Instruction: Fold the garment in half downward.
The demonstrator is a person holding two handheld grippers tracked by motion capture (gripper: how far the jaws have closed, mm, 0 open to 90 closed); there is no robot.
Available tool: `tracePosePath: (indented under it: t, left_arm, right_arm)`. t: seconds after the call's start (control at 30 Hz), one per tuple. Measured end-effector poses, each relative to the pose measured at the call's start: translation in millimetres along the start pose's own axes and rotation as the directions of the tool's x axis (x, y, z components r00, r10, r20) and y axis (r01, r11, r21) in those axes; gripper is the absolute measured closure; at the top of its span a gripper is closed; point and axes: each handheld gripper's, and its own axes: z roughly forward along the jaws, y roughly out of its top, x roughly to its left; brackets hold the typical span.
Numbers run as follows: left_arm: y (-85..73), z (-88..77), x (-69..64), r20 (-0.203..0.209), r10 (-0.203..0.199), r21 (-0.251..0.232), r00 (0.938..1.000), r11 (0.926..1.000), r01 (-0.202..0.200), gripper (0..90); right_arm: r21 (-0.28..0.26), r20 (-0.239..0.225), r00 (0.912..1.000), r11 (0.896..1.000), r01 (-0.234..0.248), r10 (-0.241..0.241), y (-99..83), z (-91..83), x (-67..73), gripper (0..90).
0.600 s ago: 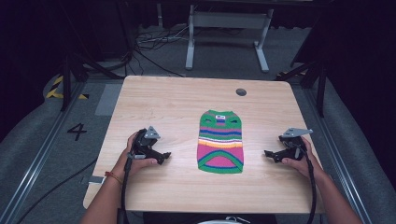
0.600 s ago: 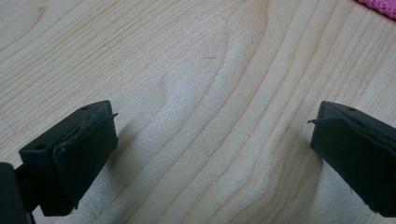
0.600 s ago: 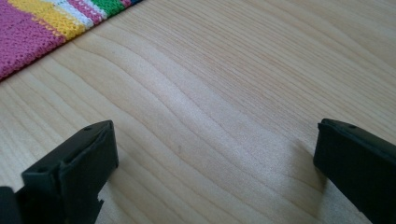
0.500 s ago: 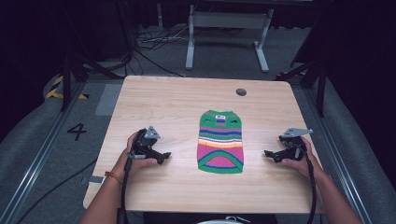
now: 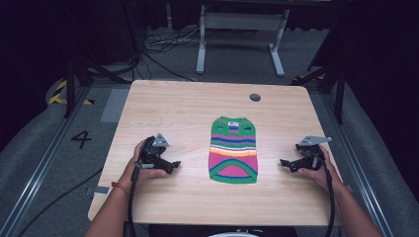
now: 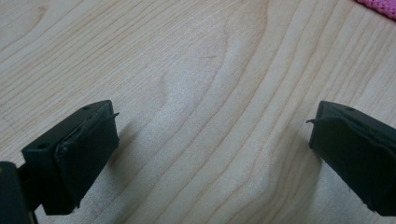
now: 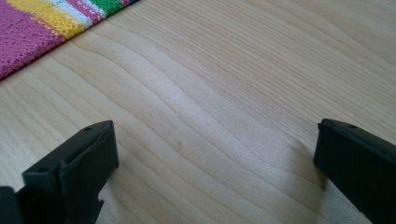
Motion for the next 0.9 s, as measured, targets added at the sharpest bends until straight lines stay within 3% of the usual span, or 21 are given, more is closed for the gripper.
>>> tracePosePath:
  t: [0.17, 0.23, 0.3, 0.33, 0.6, 0.77, 0.9]
  left_arm:
    - [-1.1, -3.1, 2.8, -0.007, -0.018, -0.017, 0.9998, 0.9997, 0.018, 12.5]
    - [-0.2, -3.8, 3.3, 0.001, -0.008, -0.018, 1.0, 0.9998, 0.008, 17.0]
    - [1.8, -4.5, 1.9, 0.001, 0.006, -0.013, 1.0, 0.9999, -0.006, 20.7]
    - [3.3, -4.8, 1.4, 0.006, 0.011, -0.005, 0.9999, 0.9999, -0.011, 23.3]
    - [21.8, -14.2, 5.7, 0.016, 0.021, -0.027, 0.9997, 0.9994, -0.021, 27.2]
    - [35.3, -12.3, 3.4, 0.004, 0.067, 0.012, 0.9977, 0.9977, -0.067, 28.4]
    - [49.9, -9.8, 2.2, 0.003, 0.094, 0.006, 0.9955, 0.9955, -0.094, 28.8]
  right_arm:
    - [-0.001, -0.002, 1.0, 1.0, -0.001, 0.001, -0.2, -0.9, -1.0, 2.2]
    - [-0.004, -0.003, 1.0, 1.0, 0.0, 0.0, 0.0, -2.4, -1.4, 9.2]
    - [-0.015, -0.018, 0.9998, 1.0, 0.004, -0.004, 1.5, -5.5, -2.0, 22.9]
    - [-0.011, -0.029, 0.9996, 1.0, 0.001, -0.001, 2.8, -6.3, -2.3, 24.5]
    - [-0.008, -0.034, 0.9993, 1.0, 0.016, -0.016, 19.2, -9.6, 3.4, 27.9]
    - [-0.011, -0.041, 0.9985, 0.999, 0.036, -0.036, 39.3, -12.5, 4.5, 27.9]
    - [-0.024, -0.03, 0.9977, 0.998, 0.06, -0.061, 57.0, -12.3, 8.0, 30.4]
